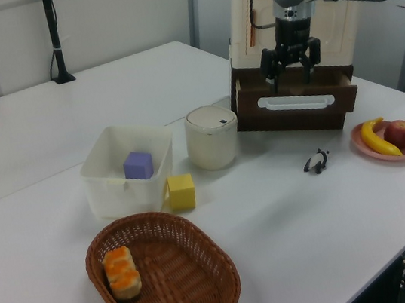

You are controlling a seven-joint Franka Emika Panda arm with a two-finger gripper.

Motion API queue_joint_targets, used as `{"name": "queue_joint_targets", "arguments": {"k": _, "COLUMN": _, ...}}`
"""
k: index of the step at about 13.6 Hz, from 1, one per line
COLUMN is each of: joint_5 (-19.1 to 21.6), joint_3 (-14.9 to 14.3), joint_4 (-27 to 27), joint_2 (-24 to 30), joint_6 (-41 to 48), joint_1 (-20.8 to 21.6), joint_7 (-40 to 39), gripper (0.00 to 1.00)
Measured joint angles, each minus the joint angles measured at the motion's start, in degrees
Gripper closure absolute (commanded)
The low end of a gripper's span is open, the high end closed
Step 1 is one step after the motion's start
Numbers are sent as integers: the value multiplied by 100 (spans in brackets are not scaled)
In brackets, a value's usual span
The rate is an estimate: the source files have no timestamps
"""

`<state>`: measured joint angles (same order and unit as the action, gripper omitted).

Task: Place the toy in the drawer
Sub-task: 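Move the gripper over the black-and-white panda toy and lower it, then close the gripper on the panda toy and lift it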

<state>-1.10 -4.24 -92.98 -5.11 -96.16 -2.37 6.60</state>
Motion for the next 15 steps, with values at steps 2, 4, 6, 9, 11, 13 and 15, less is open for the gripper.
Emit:
{"name": "queue_joint_targets", "arguments": {"k": 2, "joint_5": -8, "joint_3": -29, "joint_4": -120, "joint_2": -9, "joint_6": 0, "joint_1": -196, "joint_7": 460, "gripper": 0}}
{"name": "queue_joint_targets", "arguments": {"k": 4, "joint_5": -33, "joint_3": -48, "joint_4": -298, "joint_2": 38, "joint_6": -7, "joint_1": -443, "joint_7": 869, "gripper": 0}}
{"name": "queue_joint_targets", "arguments": {"k": 6, "joint_5": -51, "joint_3": -54, "joint_4": -725, "joint_2": 282, "joint_6": -341, "joint_1": -595, "joint_7": 1299, "gripper": 0}}
{"name": "queue_joint_targets", "arguments": {"k": 9, "joint_5": -383, "joint_3": -45, "joint_4": -1584, "joint_2": 850, "joint_6": -1060, "joint_1": -605, "joint_7": 1989, "gripper": 0}}
{"name": "queue_joint_targets", "arguments": {"k": 11, "joint_5": -725, "joint_3": -42, "joint_4": -1998, "joint_2": 1068, "joint_6": -1455, "joint_1": -604, "joint_7": 2568, "gripper": 0}}
{"name": "queue_joint_targets", "arguments": {"k": 13, "joint_5": -1185, "joint_3": -42, "joint_4": -2487, "joint_2": 1088, "joint_6": -2130, "joint_1": -604, "joint_7": 3271, "gripper": 0}}
{"name": "queue_joint_targets", "arguments": {"k": 15, "joint_5": -1595, "joint_3": -40, "joint_4": -2922, "joint_2": 1059, "joint_6": -2696, "joint_1": -604, "joint_7": 3873, "gripper": 2}}
